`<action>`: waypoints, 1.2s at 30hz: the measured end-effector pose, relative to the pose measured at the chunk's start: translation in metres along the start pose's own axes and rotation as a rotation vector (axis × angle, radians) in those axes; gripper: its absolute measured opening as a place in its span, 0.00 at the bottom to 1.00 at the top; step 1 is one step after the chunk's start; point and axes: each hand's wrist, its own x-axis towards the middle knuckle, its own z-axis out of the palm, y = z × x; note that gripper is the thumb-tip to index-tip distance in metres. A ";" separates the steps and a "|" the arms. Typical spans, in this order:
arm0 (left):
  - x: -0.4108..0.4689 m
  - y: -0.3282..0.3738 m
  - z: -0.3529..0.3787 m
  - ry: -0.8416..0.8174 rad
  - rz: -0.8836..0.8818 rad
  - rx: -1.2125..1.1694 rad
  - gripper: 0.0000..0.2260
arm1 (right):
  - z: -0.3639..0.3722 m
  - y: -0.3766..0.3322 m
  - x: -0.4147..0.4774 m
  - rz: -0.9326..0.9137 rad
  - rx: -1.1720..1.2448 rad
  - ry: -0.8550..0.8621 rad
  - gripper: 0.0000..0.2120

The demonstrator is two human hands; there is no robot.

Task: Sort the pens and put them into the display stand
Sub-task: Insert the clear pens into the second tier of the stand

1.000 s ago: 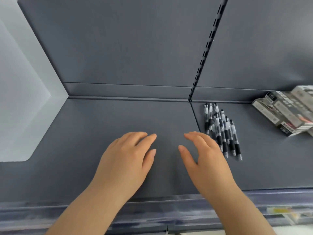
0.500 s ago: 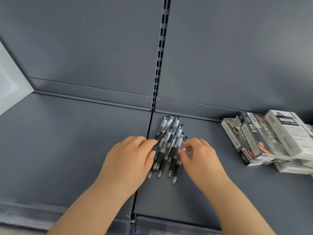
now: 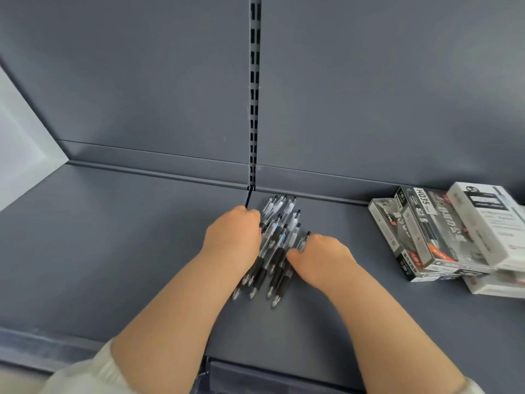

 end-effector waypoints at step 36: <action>-0.040 -0.056 -0.046 -0.268 -0.118 -1.401 0.15 | -0.022 -0.052 -0.035 -0.210 0.401 0.323 0.14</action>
